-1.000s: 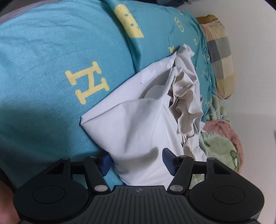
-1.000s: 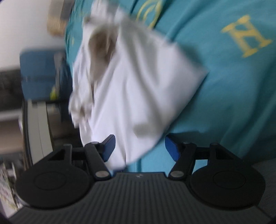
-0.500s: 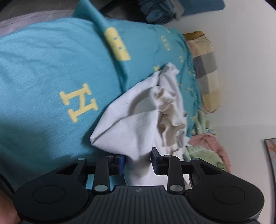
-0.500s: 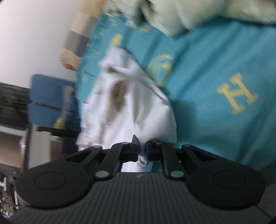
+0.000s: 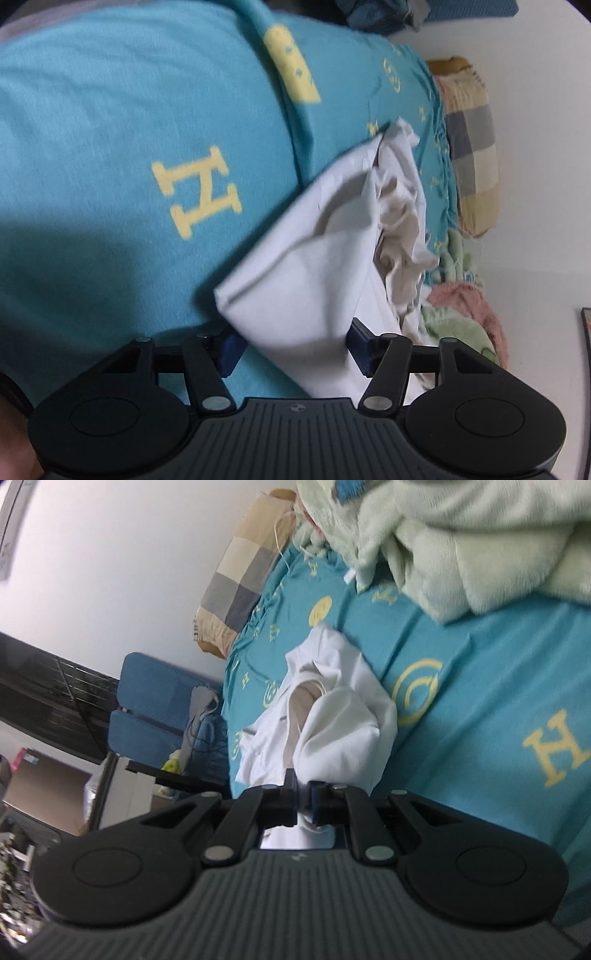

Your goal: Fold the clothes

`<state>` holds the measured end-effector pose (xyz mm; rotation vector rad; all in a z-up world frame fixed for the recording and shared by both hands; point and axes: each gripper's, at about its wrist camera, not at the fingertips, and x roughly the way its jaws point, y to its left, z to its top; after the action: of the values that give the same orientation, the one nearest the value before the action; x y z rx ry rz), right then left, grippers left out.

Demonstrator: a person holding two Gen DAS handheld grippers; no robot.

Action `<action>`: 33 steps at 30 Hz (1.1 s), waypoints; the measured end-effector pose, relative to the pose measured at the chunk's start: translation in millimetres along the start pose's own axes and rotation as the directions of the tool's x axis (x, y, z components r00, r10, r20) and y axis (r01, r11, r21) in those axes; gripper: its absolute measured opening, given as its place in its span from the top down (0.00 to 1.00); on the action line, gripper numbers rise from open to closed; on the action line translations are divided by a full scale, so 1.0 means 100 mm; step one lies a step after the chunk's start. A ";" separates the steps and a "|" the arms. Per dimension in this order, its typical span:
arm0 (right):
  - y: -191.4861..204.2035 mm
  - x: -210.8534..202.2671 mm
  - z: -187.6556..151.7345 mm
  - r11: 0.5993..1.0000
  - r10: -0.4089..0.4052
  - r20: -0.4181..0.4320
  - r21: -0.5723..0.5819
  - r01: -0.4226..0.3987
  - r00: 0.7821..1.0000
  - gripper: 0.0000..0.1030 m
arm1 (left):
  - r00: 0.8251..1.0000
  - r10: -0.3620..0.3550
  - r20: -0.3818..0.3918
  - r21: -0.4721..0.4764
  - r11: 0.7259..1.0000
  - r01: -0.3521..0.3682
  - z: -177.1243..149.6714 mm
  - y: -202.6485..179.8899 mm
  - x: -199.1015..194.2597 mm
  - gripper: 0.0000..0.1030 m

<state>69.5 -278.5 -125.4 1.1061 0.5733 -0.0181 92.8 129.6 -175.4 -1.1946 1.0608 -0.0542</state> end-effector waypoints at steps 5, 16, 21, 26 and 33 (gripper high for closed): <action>-0.01 -0.02 -0.01 0.999 -0.033 0.007 -0.043 0.034 0.999 0.91 | 0.997 -0.035 0.062 0.049 0.998 0.032 0.05 -0.11 -0.06 0.81; 0.25 -0.62 -0.01 0.998 -0.009 0.067 -0.058 0.013 0.998 0.91 | 0.983 -0.142 0.115 0.207 0.971 0.116 -0.21 -0.70 -0.69 0.95; 0.31 -1.16 -0.15 0.998 0.001 0.092 -0.062 0.005 0.996 0.91 | 0.986 -0.132 0.105 0.265 0.959 0.100 -0.57 -0.82 -1.21 0.95; 0.25 -1.72 -0.36 0.998 -0.008 0.075 -0.058 0.012 0.997 0.91 | 0.988 -0.128 0.089 0.261 0.960 0.101 -0.98 -0.65 -1.84 0.95; 0.33 -1.87 -0.37 0.998 -0.018 0.058 -0.054 0.021 0.998 0.91 | 0.992 -0.099 0.080 0.268 0.961 0.074 -1.07 -0.74 -2.02 0.95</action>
<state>-96.8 -281.6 -25.9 1.0443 0.5303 -0.0503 -56.0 130.0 13.3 -0.9904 0.8890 -0.2013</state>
